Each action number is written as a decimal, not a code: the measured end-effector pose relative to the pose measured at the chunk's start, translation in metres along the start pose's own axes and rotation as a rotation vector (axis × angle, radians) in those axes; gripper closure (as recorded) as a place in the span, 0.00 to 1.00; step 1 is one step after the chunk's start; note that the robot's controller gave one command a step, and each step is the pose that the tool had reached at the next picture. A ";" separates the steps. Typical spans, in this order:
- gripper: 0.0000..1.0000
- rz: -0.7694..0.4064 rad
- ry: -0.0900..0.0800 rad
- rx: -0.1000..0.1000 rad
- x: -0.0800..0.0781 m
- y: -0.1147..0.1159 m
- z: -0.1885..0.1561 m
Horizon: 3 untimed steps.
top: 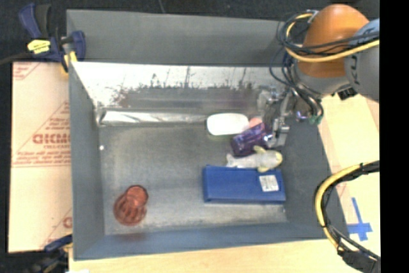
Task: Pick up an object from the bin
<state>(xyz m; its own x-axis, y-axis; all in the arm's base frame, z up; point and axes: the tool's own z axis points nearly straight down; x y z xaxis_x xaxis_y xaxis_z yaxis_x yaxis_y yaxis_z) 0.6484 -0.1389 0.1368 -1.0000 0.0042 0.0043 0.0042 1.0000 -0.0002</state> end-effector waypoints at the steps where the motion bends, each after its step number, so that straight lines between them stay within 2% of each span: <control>1: 0.00 -0.002 -0.005 0.001 -0.001 0.000 -0.004; 2: 0.00 0.131 -0.016 0.002 0.030 0.025 0.047; 3: 0.00 0.112 -0.017 0.001 0.025 0.017 0.063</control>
Offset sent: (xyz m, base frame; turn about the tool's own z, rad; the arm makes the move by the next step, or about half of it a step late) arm -0.0424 0.0365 -0.0668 0.1684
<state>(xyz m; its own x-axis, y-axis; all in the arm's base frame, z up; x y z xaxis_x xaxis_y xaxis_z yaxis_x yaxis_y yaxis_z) 0.6232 -0.1217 0.0741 -0.9932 0.1161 -0.0128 0.1161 0.9932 -0.0004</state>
